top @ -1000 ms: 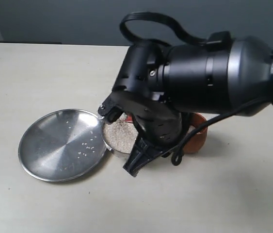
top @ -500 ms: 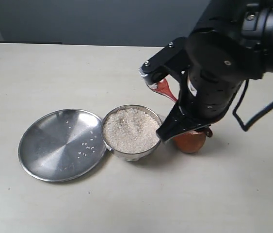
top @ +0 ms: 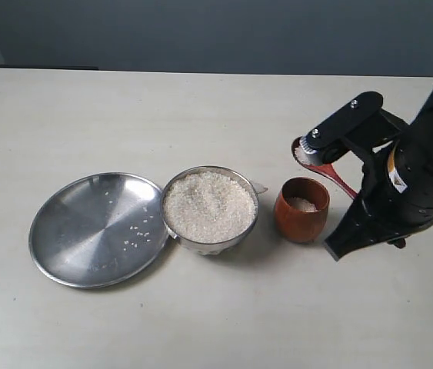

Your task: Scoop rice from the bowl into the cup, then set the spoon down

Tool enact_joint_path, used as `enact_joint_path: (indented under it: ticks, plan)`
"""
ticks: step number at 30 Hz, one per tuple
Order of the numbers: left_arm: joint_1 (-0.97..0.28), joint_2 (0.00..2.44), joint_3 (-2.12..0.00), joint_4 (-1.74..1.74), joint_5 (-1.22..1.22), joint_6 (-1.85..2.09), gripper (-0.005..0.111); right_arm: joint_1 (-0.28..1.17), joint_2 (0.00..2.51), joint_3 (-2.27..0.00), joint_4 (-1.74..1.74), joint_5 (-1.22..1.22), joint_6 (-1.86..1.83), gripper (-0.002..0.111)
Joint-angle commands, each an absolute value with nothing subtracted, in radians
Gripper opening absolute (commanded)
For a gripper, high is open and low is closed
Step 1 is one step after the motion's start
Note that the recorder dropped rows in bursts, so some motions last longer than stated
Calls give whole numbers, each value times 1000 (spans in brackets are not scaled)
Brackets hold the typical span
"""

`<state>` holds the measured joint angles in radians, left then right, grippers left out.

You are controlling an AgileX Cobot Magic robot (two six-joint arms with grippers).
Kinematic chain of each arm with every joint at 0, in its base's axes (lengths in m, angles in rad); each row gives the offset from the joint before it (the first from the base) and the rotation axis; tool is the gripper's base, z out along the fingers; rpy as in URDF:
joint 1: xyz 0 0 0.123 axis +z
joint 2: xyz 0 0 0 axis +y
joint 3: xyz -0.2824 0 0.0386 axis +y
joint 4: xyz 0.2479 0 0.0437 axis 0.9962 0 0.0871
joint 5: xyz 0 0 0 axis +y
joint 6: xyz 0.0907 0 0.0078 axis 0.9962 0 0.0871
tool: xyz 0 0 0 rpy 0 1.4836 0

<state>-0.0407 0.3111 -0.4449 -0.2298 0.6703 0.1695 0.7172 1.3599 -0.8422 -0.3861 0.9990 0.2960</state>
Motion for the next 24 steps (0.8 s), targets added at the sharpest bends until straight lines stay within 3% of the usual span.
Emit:
enact_joint_path:
  ticks: [1,24]
  plan:
    - [-43,314,-440,-227,663,168,0,700,1349,-808,-436,988,283,-1]
    - [-43,314,-440,-227,663,168,0,700,1401,-803,-573,1087,215,-1]
